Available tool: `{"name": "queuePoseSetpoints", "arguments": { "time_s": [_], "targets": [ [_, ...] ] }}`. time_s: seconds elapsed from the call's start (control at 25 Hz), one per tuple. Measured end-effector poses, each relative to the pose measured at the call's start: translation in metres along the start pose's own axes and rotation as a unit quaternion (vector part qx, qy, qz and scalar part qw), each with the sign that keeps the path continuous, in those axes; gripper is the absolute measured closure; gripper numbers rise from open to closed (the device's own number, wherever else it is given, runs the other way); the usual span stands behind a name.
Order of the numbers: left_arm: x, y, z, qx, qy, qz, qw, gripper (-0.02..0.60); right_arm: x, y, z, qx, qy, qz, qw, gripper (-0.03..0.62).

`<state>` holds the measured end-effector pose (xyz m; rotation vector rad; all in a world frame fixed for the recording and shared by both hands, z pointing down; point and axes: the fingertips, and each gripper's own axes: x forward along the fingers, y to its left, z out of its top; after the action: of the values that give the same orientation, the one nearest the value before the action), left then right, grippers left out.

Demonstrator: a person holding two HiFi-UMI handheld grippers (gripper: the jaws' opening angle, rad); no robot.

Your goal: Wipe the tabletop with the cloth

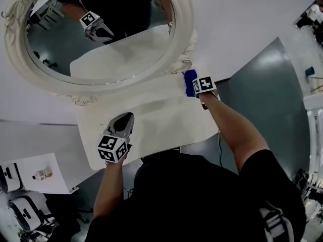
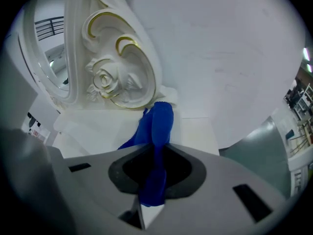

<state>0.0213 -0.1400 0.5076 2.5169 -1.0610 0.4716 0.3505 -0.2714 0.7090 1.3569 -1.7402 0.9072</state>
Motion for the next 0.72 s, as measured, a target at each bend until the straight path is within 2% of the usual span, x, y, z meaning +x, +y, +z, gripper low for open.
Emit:
{"name": "queuePoseSetpoints", "arguments": {
  "time_s": [0.16, 0.4, 0.72],
  "targets": [
    [0.006, -0.004, 0.003, 0.003, 0.002, -0.002, 1.0, 0.557, -0.003, -0.017, 0.0, 0.009, 0.0, -0.009, 1.0, 0.545],
    [0.01, -0.003, 0.007, 0.006, 0.002, -0.001, 1.0, 0.557, -0.003, -0.017, 0.001, 0.01, 0.002, -0.009, 1.0, 0.545],
    [0.0, 0.006, 0.013, 0.012, -0.003, -0.003, 0.9999, 0.557, -0.033, 0.026, 0.015, 0.003, -0.032, 0.029, 0.999, 0.545]
  ]
}}
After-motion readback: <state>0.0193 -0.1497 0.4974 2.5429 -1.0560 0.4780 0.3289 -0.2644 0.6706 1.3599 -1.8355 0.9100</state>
